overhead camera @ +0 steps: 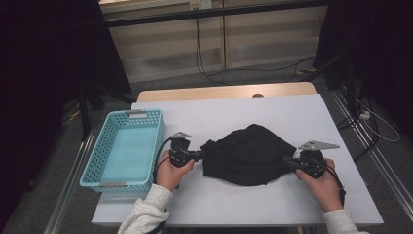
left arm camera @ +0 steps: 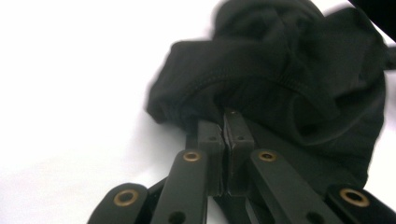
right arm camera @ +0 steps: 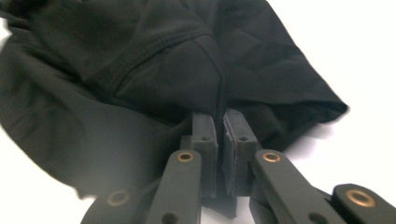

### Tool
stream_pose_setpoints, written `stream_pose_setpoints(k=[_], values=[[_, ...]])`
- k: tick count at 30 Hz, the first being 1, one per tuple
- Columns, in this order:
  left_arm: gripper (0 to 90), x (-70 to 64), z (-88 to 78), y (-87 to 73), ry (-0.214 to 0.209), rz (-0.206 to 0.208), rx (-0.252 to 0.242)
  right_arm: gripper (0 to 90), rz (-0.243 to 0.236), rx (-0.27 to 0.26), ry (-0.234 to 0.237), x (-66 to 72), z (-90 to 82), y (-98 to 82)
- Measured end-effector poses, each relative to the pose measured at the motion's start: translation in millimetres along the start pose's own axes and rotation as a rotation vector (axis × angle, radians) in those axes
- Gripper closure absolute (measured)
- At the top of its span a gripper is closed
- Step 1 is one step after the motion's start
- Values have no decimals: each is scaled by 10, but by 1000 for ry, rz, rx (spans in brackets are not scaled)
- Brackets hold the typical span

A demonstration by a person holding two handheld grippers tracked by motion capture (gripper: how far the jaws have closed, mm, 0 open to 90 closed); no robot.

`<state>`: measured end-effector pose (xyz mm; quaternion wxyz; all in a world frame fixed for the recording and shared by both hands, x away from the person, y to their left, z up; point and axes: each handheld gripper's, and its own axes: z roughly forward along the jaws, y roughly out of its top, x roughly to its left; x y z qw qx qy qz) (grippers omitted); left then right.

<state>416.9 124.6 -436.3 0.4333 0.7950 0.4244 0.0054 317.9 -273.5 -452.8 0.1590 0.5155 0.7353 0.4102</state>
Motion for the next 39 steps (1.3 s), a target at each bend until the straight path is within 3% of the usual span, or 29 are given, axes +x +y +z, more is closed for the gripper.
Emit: stream_pose_setpoints(k=[3,5,8,10,18,20,24,26,28,31,39], values=[[880,77,13,64,30,-28,-3,843,28,-29,40,3,12,17],[880,100,74,75,58,-27,16,841,18,-24,1,-19,33,18],[879,94,174,59,64,-19,46,834,20,-7,-40,-69,71,-20],[878,106,233,31,56,-24,65,833,-6,11,-70,-74,81,-35],[856,117,185,-33,49,-15,73,805,-64,50,-104,-26,93,-49],[787,107,180,-48,50,-9,64,762,-75,40,-108,-24,78,-48],[594,56,152,-83,76,60,57,657,-119,23,-98,7,39,-49],[434,37,124,-91,92,80,51,578,-125,7,-99,23,13,-54],[364,14,87,-97,84,78,58,540,-120,0,-100,30,-7,-57],[247,-46,28,-115,100,110,50,446,-118,-13,-98,53,-57,-68],[137,-69,-46,-200,114,154,62,345,-122,-34,-94,85,-182,-118]])
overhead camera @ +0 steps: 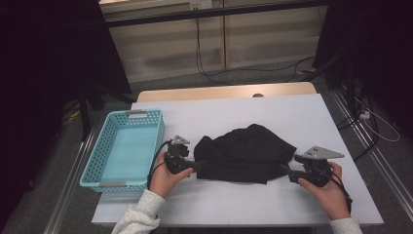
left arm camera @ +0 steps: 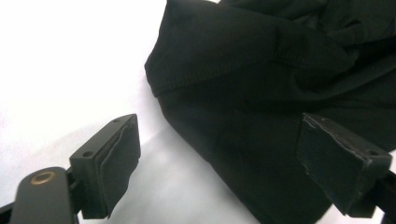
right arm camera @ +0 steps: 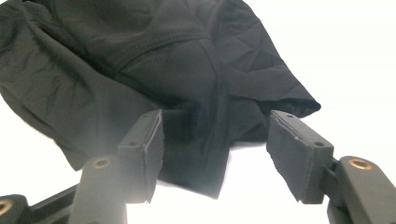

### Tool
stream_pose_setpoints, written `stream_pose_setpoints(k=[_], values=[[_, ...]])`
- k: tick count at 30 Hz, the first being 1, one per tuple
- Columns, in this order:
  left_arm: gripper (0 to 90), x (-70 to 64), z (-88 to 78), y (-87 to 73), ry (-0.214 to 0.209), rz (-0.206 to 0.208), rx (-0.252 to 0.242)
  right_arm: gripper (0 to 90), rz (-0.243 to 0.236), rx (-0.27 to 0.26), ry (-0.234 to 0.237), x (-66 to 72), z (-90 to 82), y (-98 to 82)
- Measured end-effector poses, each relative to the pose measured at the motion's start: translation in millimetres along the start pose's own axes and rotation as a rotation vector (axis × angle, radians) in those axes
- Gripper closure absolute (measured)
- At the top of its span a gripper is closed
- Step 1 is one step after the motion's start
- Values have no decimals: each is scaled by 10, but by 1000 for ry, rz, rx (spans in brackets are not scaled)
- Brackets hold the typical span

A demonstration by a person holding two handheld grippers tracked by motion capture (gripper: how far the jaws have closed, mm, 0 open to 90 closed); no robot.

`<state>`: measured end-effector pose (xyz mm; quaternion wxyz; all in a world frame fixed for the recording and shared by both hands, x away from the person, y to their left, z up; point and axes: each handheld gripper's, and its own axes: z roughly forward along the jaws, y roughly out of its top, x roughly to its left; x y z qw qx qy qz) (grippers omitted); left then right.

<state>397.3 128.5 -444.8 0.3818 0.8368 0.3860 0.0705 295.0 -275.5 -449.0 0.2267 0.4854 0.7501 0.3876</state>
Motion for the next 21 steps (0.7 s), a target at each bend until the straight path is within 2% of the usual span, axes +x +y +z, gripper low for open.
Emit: stream_pose_setpoints(k=[6,9,11,13,15,19,21], values=[[114,-76,-33,-22,-25,44,-3,272,29,-25,-5,-37,-57,-60],[85,-77,-42,-32,-29,38,-14,253,44,-24,-15,-63,-54,-65],[65,-79,-45,-42,-41,51,-18,231,61,-5,-5,-84,-38,-69],[65,-93,-54,-51,-45,55,-20,302,61,18,1,-89,-16,-85],[65,-119,-51,-62,-58,53,-19,316,49,40,1,-94,14,-104],[100,-158,-42,-90,-52,90,-3,410,31,46,6,-91,66,-128],[102,-162,-37,-103,-45,81,-10,447,16,58,41,-59,90,-124]])
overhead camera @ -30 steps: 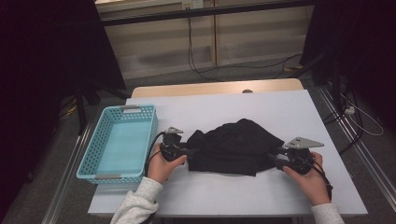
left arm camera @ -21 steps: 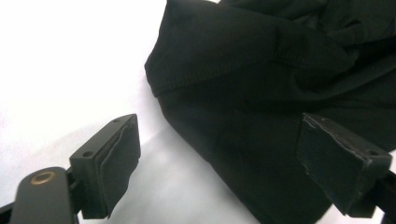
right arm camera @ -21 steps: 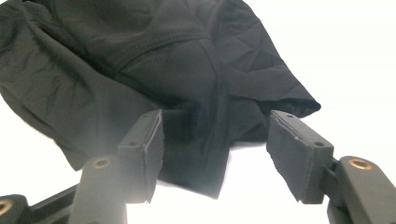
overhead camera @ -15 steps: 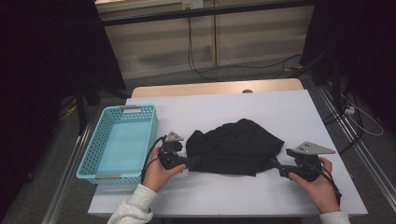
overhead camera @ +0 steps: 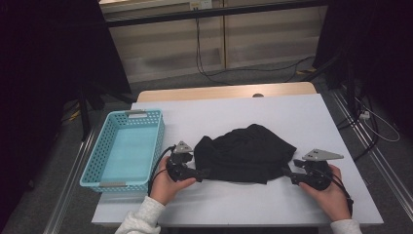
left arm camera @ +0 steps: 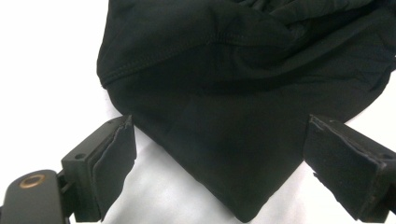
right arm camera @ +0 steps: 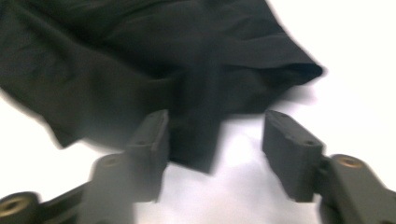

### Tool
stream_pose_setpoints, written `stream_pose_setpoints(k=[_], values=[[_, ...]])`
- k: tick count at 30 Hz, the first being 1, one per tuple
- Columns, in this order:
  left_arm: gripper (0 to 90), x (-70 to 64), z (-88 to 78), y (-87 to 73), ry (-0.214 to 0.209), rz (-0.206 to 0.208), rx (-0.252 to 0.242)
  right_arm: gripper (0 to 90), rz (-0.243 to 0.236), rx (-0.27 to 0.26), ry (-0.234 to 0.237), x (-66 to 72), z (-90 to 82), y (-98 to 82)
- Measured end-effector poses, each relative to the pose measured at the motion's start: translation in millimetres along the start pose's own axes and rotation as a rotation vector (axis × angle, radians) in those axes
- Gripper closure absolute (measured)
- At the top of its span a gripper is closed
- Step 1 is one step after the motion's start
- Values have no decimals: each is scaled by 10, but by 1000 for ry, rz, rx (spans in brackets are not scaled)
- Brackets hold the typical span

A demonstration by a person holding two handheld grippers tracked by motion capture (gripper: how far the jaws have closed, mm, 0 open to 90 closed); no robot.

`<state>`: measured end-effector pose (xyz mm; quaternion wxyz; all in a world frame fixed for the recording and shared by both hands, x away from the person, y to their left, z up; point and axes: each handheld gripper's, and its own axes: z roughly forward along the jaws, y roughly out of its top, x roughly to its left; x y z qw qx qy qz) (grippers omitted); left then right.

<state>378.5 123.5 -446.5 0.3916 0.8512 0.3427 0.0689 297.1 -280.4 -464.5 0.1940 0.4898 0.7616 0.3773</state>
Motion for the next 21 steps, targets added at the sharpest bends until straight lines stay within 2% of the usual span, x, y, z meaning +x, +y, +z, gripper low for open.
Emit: stream_pose_setpoints(k=[3,7,8,14,16,19,21], values=[[111,8,-6,-12,8,11,2,487,-25,18,-20,48,46,1],[138,8,-5,-24,12,4,6,578,-37,20,-17,67,67,18],[147,13,-7,-27,10,12,6,591,-31,17,-20,74,69,13],[185,9,-28,-52,27,-1,10,757,-13,19,-35,101,74,25],[195,10,-43,-64,29,2,10,843,-1,21,-8,93,78,33],[223,4,-59,-86,28,1,5,870,-13,22,-12,82,63,51],[241,-1,-64,-102,21,-2,4,877,5,7,-16,46,22,61]])
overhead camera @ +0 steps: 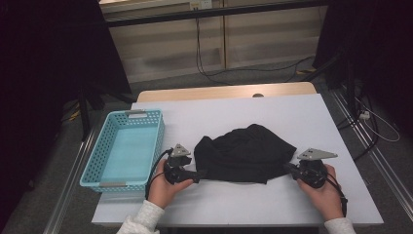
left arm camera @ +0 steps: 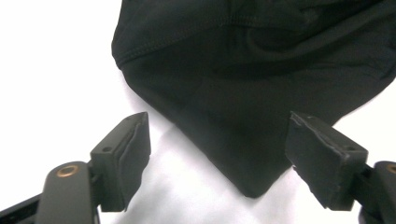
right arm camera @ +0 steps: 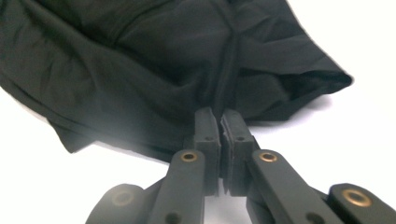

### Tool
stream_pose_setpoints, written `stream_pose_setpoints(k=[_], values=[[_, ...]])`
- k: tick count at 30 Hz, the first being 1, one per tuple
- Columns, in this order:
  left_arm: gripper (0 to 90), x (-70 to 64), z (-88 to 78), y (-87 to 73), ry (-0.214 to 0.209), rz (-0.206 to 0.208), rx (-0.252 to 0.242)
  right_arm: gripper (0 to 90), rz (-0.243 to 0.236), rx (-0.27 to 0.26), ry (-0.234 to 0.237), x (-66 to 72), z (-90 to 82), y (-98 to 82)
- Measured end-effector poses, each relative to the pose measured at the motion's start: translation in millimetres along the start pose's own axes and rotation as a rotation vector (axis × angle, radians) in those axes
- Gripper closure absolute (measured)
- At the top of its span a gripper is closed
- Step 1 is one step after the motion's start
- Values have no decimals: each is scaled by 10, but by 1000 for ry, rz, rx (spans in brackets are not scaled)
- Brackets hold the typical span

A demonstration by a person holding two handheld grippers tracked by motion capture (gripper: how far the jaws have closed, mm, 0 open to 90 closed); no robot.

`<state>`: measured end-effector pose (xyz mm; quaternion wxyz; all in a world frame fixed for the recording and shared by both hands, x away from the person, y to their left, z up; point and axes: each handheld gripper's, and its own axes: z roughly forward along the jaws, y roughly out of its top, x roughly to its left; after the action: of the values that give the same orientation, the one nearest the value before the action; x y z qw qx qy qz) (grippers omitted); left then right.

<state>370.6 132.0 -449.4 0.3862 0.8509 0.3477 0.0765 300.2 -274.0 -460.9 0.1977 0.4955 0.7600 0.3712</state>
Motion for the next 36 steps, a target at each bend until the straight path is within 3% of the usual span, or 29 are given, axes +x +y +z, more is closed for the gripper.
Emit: stream_pose_setpoints(k=[3,5,14,19,20,27,33,36], values=[[265,-4,15,-30,8,13,8,880,36,-27,-2,-70,-52,-11],[276,-7,38,-51,9,0,11,881,47,-24,2,-94,-70,-18],[361,-57,47,-71,10,24,36,878,36,-41,2,-86,-87,-20],[461,-135,33,-55,-3,14,73,876,26,-39,6,-66,-76,-13],[509,-153,28,-49,7,33,80,876,21,-38,9,-61,-71,-13],[839,-192,21,-36,-62,-26,126,877,18,-45,18,-28,-72,6],[875,-138,-9,17,-99,-58,135,878,30,-63,33,-24,-102,34],[876,-81,-104,93,-128,-103,100,878,37,-84,46,-31,-165,78]])
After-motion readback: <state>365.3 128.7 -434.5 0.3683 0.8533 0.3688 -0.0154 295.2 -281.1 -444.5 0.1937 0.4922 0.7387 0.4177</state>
